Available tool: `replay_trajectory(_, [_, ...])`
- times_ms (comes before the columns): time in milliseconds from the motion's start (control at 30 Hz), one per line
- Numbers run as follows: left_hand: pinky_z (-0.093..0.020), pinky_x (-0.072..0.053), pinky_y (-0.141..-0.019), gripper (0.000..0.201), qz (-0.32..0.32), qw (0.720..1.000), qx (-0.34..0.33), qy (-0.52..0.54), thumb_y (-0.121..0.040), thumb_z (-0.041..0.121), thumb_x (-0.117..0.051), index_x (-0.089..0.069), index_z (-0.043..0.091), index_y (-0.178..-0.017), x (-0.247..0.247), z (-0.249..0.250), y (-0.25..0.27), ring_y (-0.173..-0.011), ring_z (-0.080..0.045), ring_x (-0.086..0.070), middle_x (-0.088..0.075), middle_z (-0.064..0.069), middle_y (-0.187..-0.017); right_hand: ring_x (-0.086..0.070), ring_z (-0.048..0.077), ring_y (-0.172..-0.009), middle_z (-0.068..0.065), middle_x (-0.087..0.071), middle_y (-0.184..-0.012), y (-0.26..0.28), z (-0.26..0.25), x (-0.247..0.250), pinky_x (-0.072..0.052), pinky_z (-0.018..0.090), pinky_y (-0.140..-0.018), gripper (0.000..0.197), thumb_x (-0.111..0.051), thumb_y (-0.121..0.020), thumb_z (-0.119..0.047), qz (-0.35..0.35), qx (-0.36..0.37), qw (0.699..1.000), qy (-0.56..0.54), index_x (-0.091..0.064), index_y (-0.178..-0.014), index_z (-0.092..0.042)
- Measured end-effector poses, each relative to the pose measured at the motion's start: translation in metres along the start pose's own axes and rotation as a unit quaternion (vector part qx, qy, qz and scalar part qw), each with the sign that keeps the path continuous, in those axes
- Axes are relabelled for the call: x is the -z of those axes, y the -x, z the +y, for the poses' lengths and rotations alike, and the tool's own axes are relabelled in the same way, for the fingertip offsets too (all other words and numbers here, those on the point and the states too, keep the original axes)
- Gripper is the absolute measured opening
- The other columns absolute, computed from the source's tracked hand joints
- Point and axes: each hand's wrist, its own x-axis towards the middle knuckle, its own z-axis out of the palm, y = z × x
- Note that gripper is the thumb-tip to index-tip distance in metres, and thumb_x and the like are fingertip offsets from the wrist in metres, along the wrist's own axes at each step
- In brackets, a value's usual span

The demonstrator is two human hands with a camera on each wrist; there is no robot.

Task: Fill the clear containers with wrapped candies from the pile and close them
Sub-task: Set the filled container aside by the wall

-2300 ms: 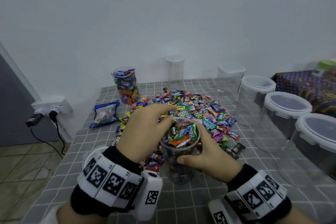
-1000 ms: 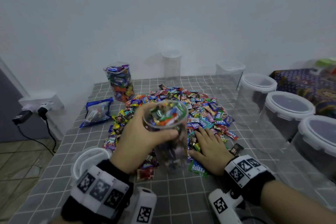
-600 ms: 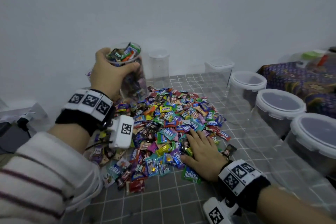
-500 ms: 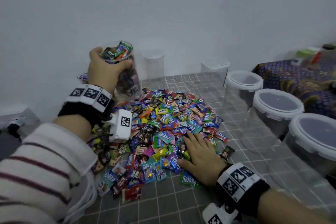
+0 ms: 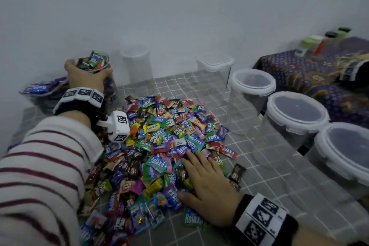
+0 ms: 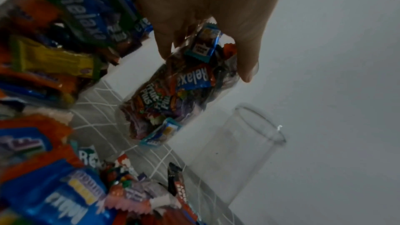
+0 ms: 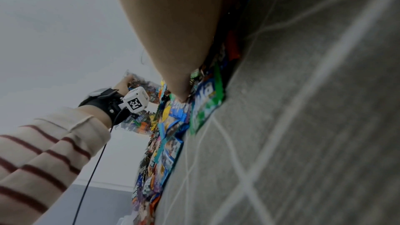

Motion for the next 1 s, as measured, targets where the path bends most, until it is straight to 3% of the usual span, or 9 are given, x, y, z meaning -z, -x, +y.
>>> replay_trajectory(167, [-0.033, -0.040, -0.097, 0.093, -0.004, 0.999, 0.027, -0.017, -0.068, 0.040, -0.079, -0.029, 0.004, -0.138, -0.006, -0.018, -0.004, -0.116, -0.025, -0.051, -0.049, -0.013, -0.134, 0.034, 0.006, -0.128, -0.008, 0.019, -0.156, 0.000, 0.000, -0.001, 0.020, 0.032, -0.109, 0.098, 0.000, -0.065, -0.073, -0.004, -0.002, 1.000, -0.011, 0.006, -0.150, -0.024])
replay_trajectory(233, [-0.032, -0.040, -0.096, 0.091, -0.003, 0.999, 0.029, -0.015, -0.067, 0.039, -0.079, -0.031, 0.003, -0.135, -0.009, -0.020, -0.004, -0.114, -0.024, -0.052, -0.049, -0.014, -0.133, 0.034, 0.006, -0.128, -0.007, 0.019, -0.156, 0.000, 0.000, -0.001, 0.020, 0.032, -0.109, 0.096, -0.007, -0.071, -0.077, -0.006, -0.005, 1.000, -0.012, 0.006, -0.150, -0.024])
replay_trajectory(300, [-0.035, -0.039, -0.102, 0.092, 0.001, 1.000, 0.021, -0.012, -0.063, 0.040, -0.078, -0.033, 0.001, -0.134, -0.010, -0.015, -0.001, -0.121, -0.028, -0.049, -0.047, -0.016, -0.135, 0.033, 0.006, -0.128, -0.007, 0.019, -0.156, 0.001, 0.000, -0.001, 0.020, 0.031, -0.109, 0.090, -0.013, -0.078, -0.074, -0.007, -0.009, 1.000, -0.012, 0.006, -0.150, -0.024])
replay_trajectory(367, [-0.038, -0.030, -0.111, 0.097, 0.018, 0.999, 0.009, -0.026, -0.067, 0.038, -0.075, -0.027, -0.002, -0.141, -0.010, -0.009, 0.005, -0.134, -0.031, -0.036, -0.038, -0.018, -0.144, 0.032, 0.005, -0.128, -0.007, 0.019, -0.156, 0.001, 0.000, 0.000, 0.019, 0.031, -0.110, 0.096, -0.005, -0.071, -0.077, -0.005, -0.008, 1.000, -0.011, 0.006, -0.150, -0.024])
replay_trajectory(467, [-0.033, -0.015, -0.117, 0.090, 0.052, 0.996, -0.073, -0.025, -0.078, 0.031, -0.067, -0.018, 0.002, -0.148, -0.011, 0.010, 0.022, -0.144, -0.026, -0.019, -0.021, -0.015, -0.155, 0.028, 0.006, -0.135, -0.007, 0.017, -0.157, 0.000, 0.000, -0.001, 0.017, 0.032, -0.111, 0.103, 0.004, -0.063, -0.078, 0.008, -0.005, 1.000, -0.011, 0.005, -0.150, -0.025])
replay_trajectory(533, [-0.030, -0.019, -0.116, 0.084, 0.048, 0.989, -0.138, -0.010, -0.079, 0.029, -0.063, -0.021, 0.006, -0.148, -0.013, 0.026, 0.032, -0.143, -0.022, -0.022, -0.022, -0.011, -0.155, 0.021, 0.011, -0.142, -0.006, 0.015, -0.158, -0.003, 0.002, -0.003, 0.016, 0.033, -0.111, 0.098, 0.000, -0.071, -0.082, 0.017, -0.001, 1.000, -0.002, 0.003, -0.150, -0.024])
replay_trajectory(600, [-0.027, -0.022, -0.114, 0.082, 0.002, 0.987, -0.160, -0.014, -0.081, 0.029, -0.064, -0.022, 0.008, -0.148, -0.018, 0.038, 0.034, -0.142, -0.020, -0.025, -0.025, -0.009, -0.154, 0.018, 0.014, -0.143, -0.005, 0.013, -0.158, -0.003, 0.002, -0.004, 0.016, 0.033, -0.111, 0.090, -0.007, -0.076, -0.074, 0.023, 0.000, 1.000, 0.005, 0.002, -0.151, -0.024])
replay_trajectory(733, [-0.030, -0.026, -0.111, 0.091, -0.091, 0.991, -0.089, -0.049, -0.079, 0.037, -0.071, -0.020, 0.008, -0.148, -0.033, 0.052, 0.027, -0.138, -0.024, -0.031, -0.030, -0.012, -0.151, 0.017, 0.014, -0.144, -0.005, 0.013, -0.158, 0.001, 0.000, -0.002, 0.013, 0.035, -0.114, 0.076, -0.032, -0.094, -0.059, 0.020, -0.004, 1.000, -0.011, 0.001, -0.151, -0.023])
replay_trajectory(1000, [-0.037, -0.023, -0.113, 0.113, -0.149, 0.982, -0.013, -0.119, -0.074, 0.051, -0.073, -0.001, 0.010, -0.151, -0.075, 0.064, 0.015, -0.139, -0.027, -0.031, -0.027, -0.017, -0.152, 0.016, 0.013, -0.144, -0.005, 0.012, -0.158, 0.002, 0.000, -0.001, 0.014, 0.036, -0.114, 0.078, -0.037, -0.093, -0.059, 0.026, -0.003, 0.999, -0.035, -0.001, -0.151, -0.022])
